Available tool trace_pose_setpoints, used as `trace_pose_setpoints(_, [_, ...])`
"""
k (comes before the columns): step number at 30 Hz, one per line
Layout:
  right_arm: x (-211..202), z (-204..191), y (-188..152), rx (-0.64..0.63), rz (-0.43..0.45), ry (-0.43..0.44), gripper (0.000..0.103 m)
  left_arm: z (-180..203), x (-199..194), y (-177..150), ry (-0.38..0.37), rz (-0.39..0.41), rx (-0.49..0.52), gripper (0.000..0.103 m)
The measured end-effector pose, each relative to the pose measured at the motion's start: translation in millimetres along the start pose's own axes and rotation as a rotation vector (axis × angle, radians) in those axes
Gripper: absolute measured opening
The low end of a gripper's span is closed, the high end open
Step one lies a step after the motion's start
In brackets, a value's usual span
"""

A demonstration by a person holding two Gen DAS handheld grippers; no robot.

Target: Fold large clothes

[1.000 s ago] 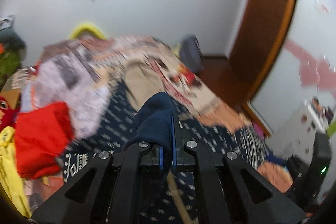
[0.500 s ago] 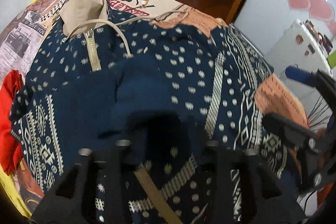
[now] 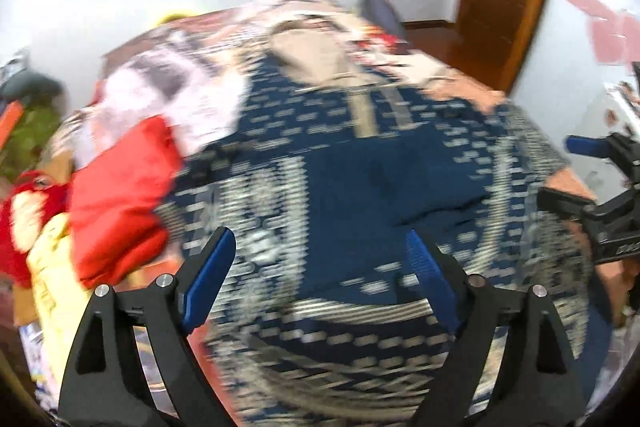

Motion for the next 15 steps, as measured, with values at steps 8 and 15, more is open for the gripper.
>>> trace_pose_setpoints(8, [49, -39, 5, -0.108, -0.069, 0.006, 0.097, -72, 26, -54, 0.085, -0.077, -0.122, 0.087])
trace_pose_setpoints(15, [96, -68, -3, -0.244, -0.157, -0.015, 0.071, -90, 55, -85, 0.073, -0.135, -0.204, 0.087])
Point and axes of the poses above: each gripper's, at about its wrist camera, not at the fingertips, and x roughly the way its jaws point, z to its right, y to its top, the point moved 8 cm from there along x, roughly the way its jaws point, and after that the axes turned 4 degrees about z, right-handed, at the moved point
